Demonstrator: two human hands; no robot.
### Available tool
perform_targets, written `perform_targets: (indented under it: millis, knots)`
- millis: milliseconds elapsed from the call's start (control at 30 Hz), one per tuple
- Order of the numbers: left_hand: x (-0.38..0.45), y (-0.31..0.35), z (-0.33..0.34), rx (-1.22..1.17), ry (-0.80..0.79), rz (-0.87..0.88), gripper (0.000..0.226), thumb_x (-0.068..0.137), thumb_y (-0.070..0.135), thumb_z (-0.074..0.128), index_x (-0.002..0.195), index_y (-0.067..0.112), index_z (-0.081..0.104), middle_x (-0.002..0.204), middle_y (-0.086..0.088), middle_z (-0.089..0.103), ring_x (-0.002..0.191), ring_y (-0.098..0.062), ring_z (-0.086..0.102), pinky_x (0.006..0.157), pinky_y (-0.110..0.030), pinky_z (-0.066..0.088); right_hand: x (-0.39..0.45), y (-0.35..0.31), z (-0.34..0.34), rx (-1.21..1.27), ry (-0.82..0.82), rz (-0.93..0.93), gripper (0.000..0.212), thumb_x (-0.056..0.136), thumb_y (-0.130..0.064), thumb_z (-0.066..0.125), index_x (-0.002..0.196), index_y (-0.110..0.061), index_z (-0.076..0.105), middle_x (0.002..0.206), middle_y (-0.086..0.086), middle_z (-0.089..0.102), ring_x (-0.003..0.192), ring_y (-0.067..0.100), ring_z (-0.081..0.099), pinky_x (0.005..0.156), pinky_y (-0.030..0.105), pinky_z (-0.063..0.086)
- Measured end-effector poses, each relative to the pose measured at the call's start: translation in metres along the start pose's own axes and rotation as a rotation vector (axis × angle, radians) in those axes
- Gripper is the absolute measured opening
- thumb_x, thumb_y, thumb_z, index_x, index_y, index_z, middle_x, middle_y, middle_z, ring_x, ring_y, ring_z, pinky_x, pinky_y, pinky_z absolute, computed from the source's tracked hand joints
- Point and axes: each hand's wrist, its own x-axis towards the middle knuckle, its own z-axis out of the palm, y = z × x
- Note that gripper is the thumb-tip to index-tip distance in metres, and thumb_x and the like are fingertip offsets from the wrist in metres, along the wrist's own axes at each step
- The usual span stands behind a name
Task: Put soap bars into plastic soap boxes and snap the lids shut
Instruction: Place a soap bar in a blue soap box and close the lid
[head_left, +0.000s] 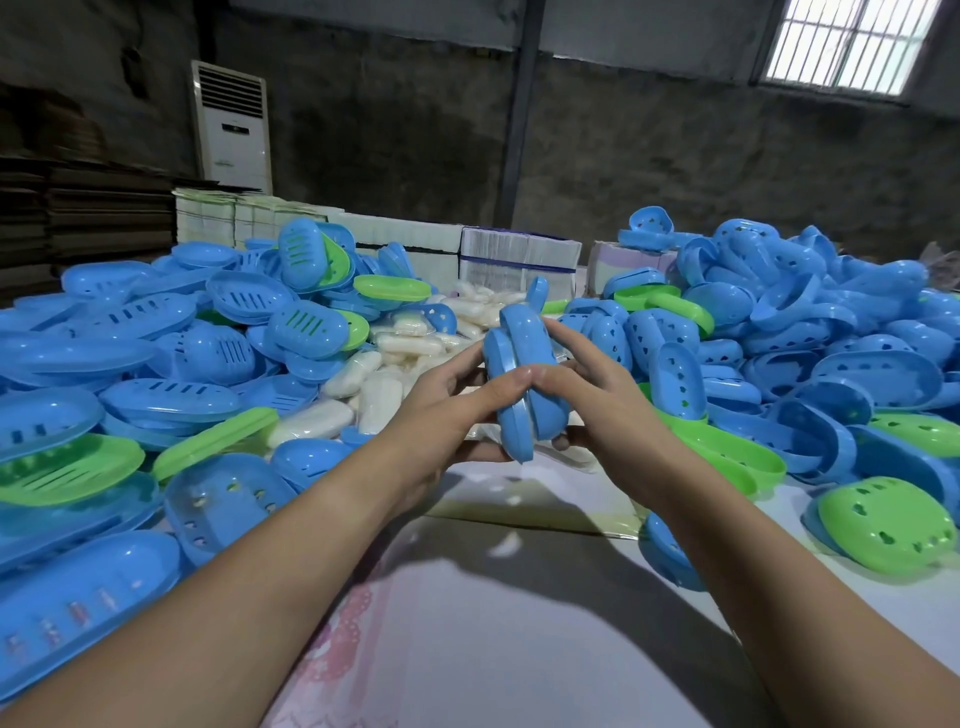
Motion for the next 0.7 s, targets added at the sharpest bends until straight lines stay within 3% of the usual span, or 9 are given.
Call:
perform_targets:
  millis: [67,233,567,700]
  knots:
    - [-0.0007,0.0012,-0.001,-0.02,-0.001,0.004,0.048,0.084,0.041,0.078,0.13,0.029,0.066,0.126,-0.005,0.071,0.106,-0.024,0.074,0.07,-0.036,0.061,0.0001,0.001,-0.0007,-0.002,-0.015,0.003,0.047,0.065,-0.056,0.072,0.108,-0.067,0.058,0.088,-0.006,0.061,0.076,0.007,0.066,0.057,0.027,0.049]
    - [-0.0005,0.0021,-0.0015,-0.028,-0.002,0.002,0.047,0.087,0.042,0.075,0.131,0.029,0.065,0.125,-0.004,0.072,0.107,-0.025,0.074,0.071,-0.037,0.061,-0.0003,0.0015,-0.0007,0.002,-0.03,0.004,0.05,0.065,-0.055,0.073,0.112,-0.065,0.059,0.088,-0.007,0.059,0.076,0.009,0.066,0.06,0.03,0.05]
    - [0.0003,0.0008,-0.0022,-0.037,0.035,0.009,0.041,0.086,0.042,0.073,0.125,0.031,0.068,0.121,-0.005,0.074,0.104,-0.025,0.075,0.07,-0.037,0.062,-0.0026,-0.0013,0.003,0.012,-0.041,-0.003,0.047,0.067,-0.049,0.075,0.109,-0.064,0.06,0.093,0.002,0.059,0.077,0.013,0.067,0.059,0.033,0.049]
    - [0.0003,0.0004,-0.0025,-0.047,0.04,0.01,0.036,0.09,0.039,0.073,0.124,0.032,0.069,0.12,-0.004,0.074,0.103,-0.023,0.075,0.069,-0.036,0.061,-0.0021,0.0016,0.0039,0.01,-0.043,-0.019,0.05,0.062,-0.053,0.075,0.107,-0.066,0.059,0.081,-0.009,0.06,0.075,0.009,0.067,0.059,0.03,0.05]
